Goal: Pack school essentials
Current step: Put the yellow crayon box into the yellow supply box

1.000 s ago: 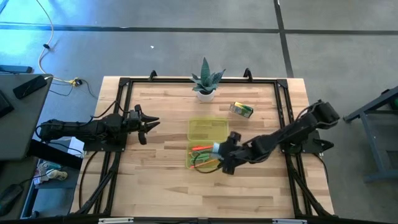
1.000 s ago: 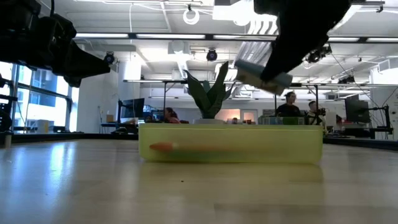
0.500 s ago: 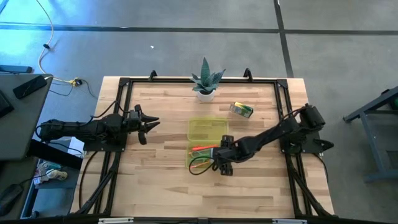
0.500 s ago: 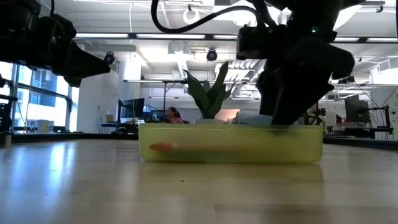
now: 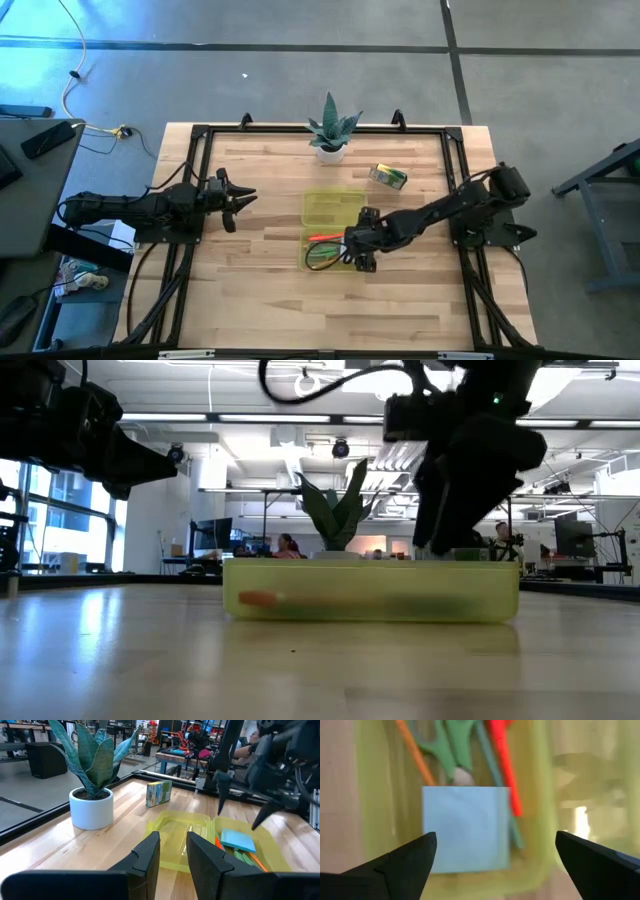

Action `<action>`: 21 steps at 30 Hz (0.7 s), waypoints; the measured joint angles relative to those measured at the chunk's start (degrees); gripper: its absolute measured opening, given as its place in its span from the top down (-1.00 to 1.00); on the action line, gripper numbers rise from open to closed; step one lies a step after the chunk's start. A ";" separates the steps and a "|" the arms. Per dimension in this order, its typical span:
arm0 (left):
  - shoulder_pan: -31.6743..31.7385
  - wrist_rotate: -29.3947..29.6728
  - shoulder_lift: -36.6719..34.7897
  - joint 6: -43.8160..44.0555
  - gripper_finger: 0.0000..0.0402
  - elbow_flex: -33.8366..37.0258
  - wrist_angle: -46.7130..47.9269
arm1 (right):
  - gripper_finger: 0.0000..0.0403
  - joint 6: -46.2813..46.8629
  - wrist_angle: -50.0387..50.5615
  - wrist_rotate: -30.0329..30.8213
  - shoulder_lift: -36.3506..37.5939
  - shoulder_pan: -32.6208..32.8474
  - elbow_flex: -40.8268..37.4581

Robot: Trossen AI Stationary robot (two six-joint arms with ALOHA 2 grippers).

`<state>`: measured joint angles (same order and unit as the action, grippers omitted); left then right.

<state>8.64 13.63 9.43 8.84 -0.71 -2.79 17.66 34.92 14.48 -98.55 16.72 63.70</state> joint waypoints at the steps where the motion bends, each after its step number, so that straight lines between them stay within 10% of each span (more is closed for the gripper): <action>1: 0.01 0.00 -0.01 0.00 0.57 0.00 -0.01 | -0.98 -0.17 0.92 1.38 1.03 -0.11 0.00; 12: 0.02 0.02 0.00 0.00 0.57 0.00 -0.01 | -0.98 7.18 14.57 21.49 15.42 -4.58 -2.26; 21: 0.00 0.00 -0.02 0.00 0.57 0.00 0.01 | -0.98 4.24 11.91 21.96 29.69 -18.55 -13.32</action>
<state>8.64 13.63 9.41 8.84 -0.71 -2.79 21.90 46.83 36.45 -68.86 -1.82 50.38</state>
